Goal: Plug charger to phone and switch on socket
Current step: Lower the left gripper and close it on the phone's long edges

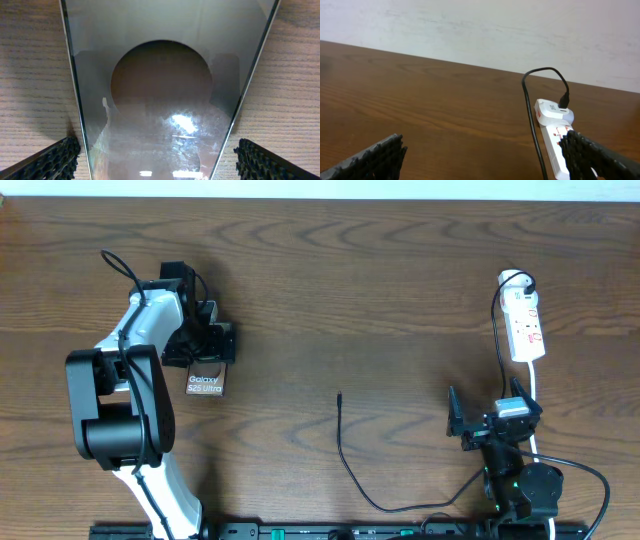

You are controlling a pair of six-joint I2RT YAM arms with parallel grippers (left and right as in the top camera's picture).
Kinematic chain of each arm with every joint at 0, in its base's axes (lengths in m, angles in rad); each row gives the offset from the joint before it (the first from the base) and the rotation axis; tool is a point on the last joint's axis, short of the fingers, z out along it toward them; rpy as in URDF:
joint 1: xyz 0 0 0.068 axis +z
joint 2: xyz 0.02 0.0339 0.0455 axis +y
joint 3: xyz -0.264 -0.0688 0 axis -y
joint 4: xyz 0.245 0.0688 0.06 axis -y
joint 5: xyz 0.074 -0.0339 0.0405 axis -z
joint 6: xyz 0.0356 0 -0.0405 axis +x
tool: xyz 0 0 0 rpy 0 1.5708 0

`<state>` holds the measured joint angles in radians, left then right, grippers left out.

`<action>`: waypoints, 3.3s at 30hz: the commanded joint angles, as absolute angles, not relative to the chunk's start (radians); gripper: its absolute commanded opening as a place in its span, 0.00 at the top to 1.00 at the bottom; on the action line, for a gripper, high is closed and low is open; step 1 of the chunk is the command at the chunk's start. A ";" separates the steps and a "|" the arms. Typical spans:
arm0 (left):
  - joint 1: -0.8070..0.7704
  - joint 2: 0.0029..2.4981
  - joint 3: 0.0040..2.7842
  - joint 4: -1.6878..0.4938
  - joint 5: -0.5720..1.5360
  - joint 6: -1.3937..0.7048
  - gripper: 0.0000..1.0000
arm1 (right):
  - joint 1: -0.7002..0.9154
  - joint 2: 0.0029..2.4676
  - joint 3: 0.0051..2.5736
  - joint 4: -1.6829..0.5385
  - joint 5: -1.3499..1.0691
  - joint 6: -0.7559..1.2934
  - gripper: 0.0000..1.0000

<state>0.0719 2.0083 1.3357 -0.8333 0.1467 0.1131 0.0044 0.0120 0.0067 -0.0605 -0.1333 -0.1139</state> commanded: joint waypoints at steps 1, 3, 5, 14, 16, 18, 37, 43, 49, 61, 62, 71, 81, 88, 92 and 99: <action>0.073 2.010 1.330 -0.822 0.114 0.135 0.02 | 0.015 0.007 0.006 -0.065 -0.123 -0.121 0.01; 0.073 2.010 1.330 -0.816 0.092 0.135 0.02 | 0.015 0.007 0.006 -0.065 -0.123 -0.121 0.01; 0.073 2.010 1.330 -0.807 0.089 0.139 0.02 | 0.015 0.007 0.006 -0.065 -0.123 -0.121 0.01; 0.036 2.010 1.312 -0.776 0.059 0.176 0.02 | 0.015 0.007 0.006 -0.065 -0.123 -0.121 0.01; 0.026 2.010 1.311 -0.777 0.058 0.180 0.02 | 0.015 0.007 0.006 -0.065 -0.123 -0.121 0.01; 0.025 2.010 1.311 -0.780 0.059 0.179 0.02 | 0.015 0.007 0.006 -0.065 -0.123 -0.121 0.01; 0.026 2.010 1.267 -0.772 0.059 0.187 0.02 | 0.015 0.007 0.006 -0.065 -0.123 -0.121 0.01; 0.026 2.010 1.262 -0.777 0.059 0.187 0.02 | 0.015 0.007 0.006 -0.065 -0.123 -0.121 0.01; 0.026 2.010 1.260 -0.781 0.059 0.187 0.02 | 0.015 0.007 0.006 -0.065 -0.123 -0.121 0.01; 0.026 2.010 1.260 -0.810 0.059 0.187 0.01 | 0.015 0.007 0.006 -0.065 -0.123 -0.121 0.01; 0.026 2.010 1.260 -0.809 0.059 0.187 0.00 | 0.015 0.007 0.006 -0.065 -0.123 -0.121 0.01; 0.026 2.010 1.260 -0.796 0.059 0.187 0.00 | 0.015 0.007 0.006 -0.065 -0.123 -0.121 0.01; 0.026 2.011 1.260 -0.796 0.059 0.191 0.05 | 0.015 0.007 0.006 -0.065 -0.123 -0.121 0.01; 0.026 2.011 1.260 -0.795 0.059 0.191 0.05 | 0.015 0.007 0.006 -0.065 -0.123 -0.121 0.01; 0.026 2.011 1.260 -0.795 0.059 0.191 0.05 | 0.015 0.007 0.006 -0.065 -0.123 -0.121 0.01; 0.026 2.011 1.260 -0.794 0.059 0.191 0.05 | 0.015 0.007 0.006 -0.065 -0.123 -0.121 0.01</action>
<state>0.0296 1.9972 1.2968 -0.7891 0.0566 0.1844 0.0044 0.0120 0.0067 -0.0605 -0.1333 -0.1139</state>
